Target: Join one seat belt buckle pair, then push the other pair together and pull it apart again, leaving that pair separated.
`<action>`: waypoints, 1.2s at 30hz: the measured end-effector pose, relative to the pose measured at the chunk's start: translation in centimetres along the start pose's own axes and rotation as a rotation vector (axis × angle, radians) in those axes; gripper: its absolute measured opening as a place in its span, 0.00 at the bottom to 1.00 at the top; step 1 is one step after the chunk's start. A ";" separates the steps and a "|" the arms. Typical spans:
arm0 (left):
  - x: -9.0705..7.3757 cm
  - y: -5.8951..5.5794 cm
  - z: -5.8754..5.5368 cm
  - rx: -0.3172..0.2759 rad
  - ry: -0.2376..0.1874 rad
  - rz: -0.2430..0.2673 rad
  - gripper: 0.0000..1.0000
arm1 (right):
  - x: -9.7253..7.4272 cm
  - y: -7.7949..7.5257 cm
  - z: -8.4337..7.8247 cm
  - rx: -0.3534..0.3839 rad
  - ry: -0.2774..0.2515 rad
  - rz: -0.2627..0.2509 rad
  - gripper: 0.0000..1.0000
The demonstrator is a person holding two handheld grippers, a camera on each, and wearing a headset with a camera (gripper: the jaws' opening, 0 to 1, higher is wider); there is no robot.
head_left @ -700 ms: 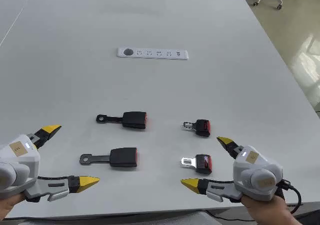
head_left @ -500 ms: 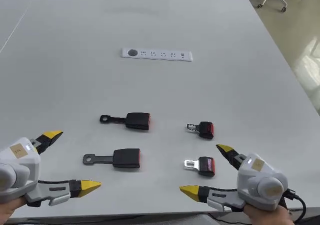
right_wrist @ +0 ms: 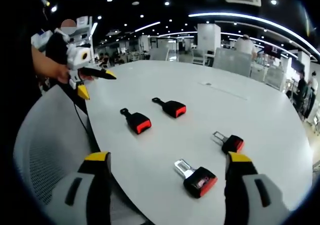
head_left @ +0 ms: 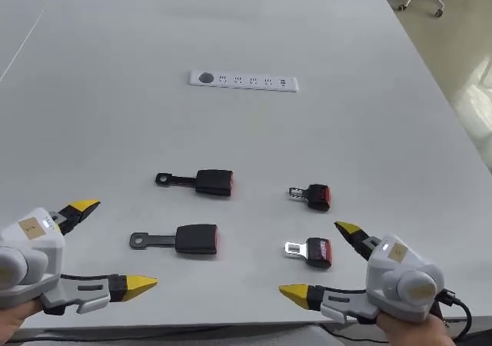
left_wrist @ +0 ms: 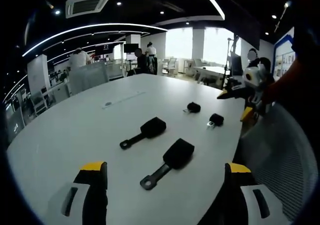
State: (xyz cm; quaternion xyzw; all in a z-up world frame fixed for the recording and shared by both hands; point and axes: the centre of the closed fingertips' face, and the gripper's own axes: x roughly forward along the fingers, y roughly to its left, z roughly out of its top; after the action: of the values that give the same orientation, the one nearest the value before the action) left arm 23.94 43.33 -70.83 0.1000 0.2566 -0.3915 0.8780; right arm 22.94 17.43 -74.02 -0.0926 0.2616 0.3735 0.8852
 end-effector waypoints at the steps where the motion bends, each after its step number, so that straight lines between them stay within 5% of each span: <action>1: 0.0 0.0 0.0 -0.001 -0.002 -0.001 0.99 | 0.0 0.0 0.0 0.000 0.000 -0.001 0.96; 36: 0.0 -0.5 0.1 0.003 0.004 -0.013 0.99 | -0.9 -0.4 -1.0 0.009 0.011 -0.016 0.96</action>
State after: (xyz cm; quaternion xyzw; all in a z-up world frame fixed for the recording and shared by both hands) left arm 23.65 42.93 -70.74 0.1004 0.2582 -0.3976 0.8747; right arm 22.33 16.27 -74.38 -0.0928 0.2672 0.3648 0.8871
